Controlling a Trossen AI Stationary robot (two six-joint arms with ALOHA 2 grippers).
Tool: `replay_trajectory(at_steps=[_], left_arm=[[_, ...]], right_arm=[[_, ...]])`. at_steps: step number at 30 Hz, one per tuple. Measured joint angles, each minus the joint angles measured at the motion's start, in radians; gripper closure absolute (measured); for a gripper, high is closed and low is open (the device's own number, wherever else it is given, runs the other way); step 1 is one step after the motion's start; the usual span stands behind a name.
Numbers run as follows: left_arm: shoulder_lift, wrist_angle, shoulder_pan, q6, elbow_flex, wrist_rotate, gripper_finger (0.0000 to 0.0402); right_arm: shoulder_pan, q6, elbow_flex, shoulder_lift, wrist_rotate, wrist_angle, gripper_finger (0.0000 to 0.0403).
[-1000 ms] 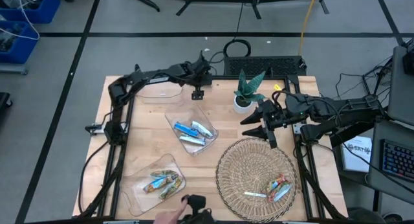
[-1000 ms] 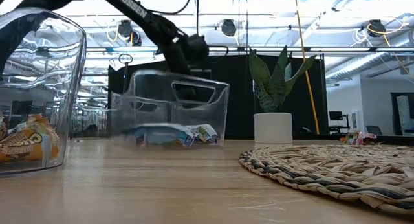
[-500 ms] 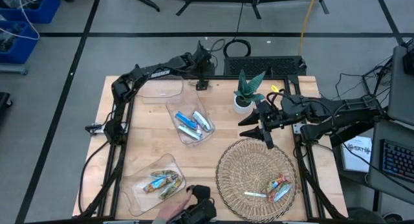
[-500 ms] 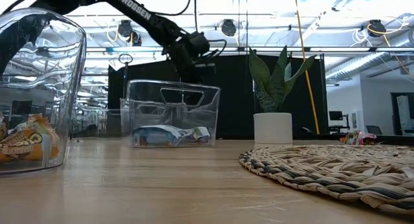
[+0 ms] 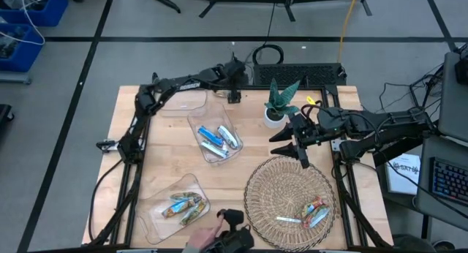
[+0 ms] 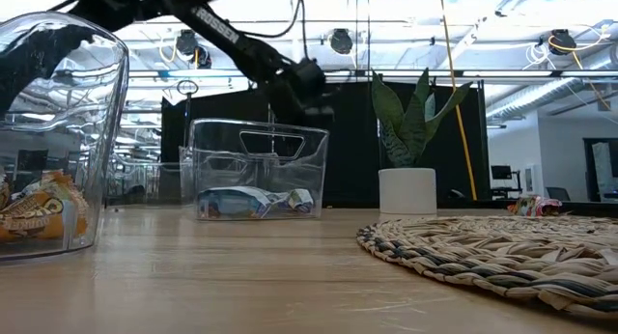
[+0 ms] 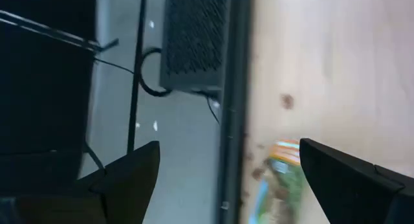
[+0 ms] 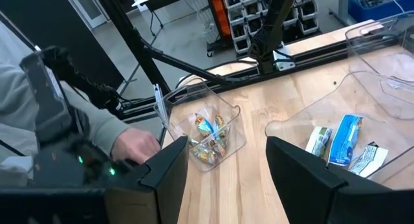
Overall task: Pick and place Granola Bars by type
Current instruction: Put the yellow granola bar into the bottom transparent bin
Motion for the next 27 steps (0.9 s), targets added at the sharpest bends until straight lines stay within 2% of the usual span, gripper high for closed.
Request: replay_trajectory(at_steps=[4,9,13,19,27], left_arm=[[0.043,-0.053,-0.031,0.048,0.0,-0.053,0.0032],[0.035,-0.098,-0.021,0.032,0.012,-0.053,0.0032],[0.045,-0.197,-0.01,0.018,0.008,-0.001,0.0032],[0.044,-0.204,-0.007,0.021,0.009,0.014,0.0032],[0.044,-0.22,-0.007,0.046,0.009,0.104,0.0032]], right_arm=[[0.0,0.016,0.0,0.0,0.0,-0.001,0.0204],[0.0,0.018,0.0,0.0,0.001,-0.002,0.0204],[0.0,0.018,0.0,0.0,0.001,-0.001,0.0204],[0.0,0.023,0.0,0.0,0.001,0.0,0.0204],[0.0,0.058,0.0,0.0,0.001,0.011,0.0204]])
